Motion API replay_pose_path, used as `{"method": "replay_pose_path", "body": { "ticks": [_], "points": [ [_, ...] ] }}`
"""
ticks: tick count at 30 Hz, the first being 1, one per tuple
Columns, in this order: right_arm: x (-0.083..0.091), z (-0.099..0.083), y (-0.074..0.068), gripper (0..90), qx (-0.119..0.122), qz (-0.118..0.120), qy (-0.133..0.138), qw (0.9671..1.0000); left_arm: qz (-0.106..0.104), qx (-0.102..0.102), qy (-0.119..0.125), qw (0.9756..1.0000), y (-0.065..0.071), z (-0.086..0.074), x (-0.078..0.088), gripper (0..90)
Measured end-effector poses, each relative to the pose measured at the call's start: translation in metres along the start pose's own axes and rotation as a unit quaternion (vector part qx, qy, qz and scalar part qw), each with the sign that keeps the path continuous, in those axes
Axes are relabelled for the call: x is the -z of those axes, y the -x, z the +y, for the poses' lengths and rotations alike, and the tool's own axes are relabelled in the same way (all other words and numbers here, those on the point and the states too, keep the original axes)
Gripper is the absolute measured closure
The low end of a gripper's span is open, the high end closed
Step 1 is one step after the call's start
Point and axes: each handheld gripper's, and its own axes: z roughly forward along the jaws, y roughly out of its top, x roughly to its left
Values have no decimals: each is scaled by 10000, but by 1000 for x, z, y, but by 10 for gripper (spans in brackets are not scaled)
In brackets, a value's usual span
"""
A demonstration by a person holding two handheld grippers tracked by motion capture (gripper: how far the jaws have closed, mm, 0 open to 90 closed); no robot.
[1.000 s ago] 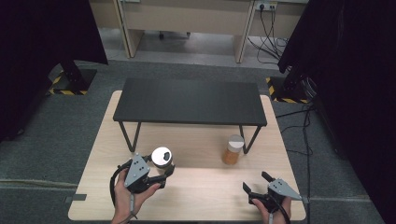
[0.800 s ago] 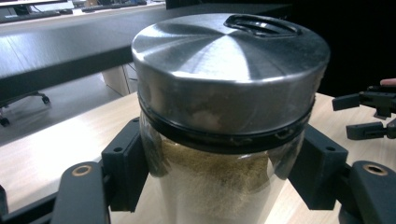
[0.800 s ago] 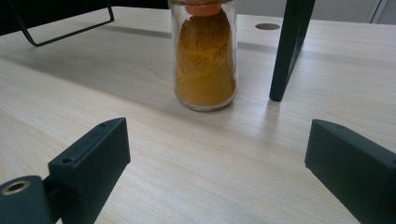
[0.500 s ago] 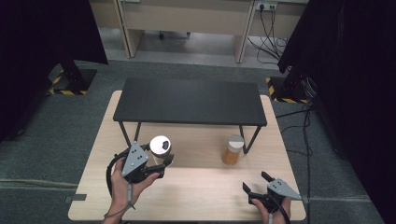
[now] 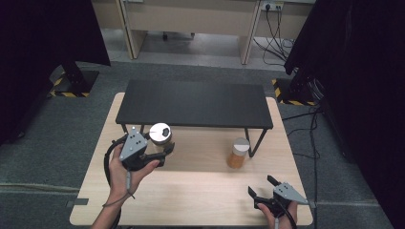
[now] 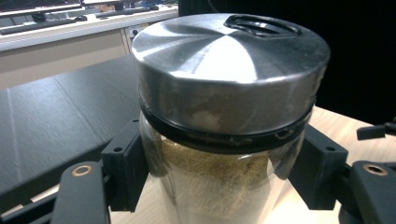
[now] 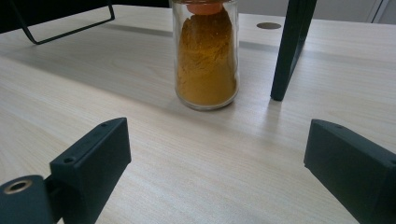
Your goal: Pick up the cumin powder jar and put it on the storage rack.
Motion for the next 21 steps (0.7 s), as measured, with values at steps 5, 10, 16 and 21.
{"method": "replay_pose_path", "body": {
  "ticks": [5,10,16,21],
  "points": [
    [0,0,0,74,3,3,0,10000,83,20,-73,9999,-11,17,-4,302],
    [0,0,0,74,-2,8,-11,10000,182,44,-135,9997,-19,32,-6,302],
    [0,1,0,81,22,16,-23,10000,322,35,-284,9991,-30,53,-14,302],
    [0,1,0,81,27,17,-18,10000,456,123,-343,9983,-39,66,-22,302]
  ]
}}
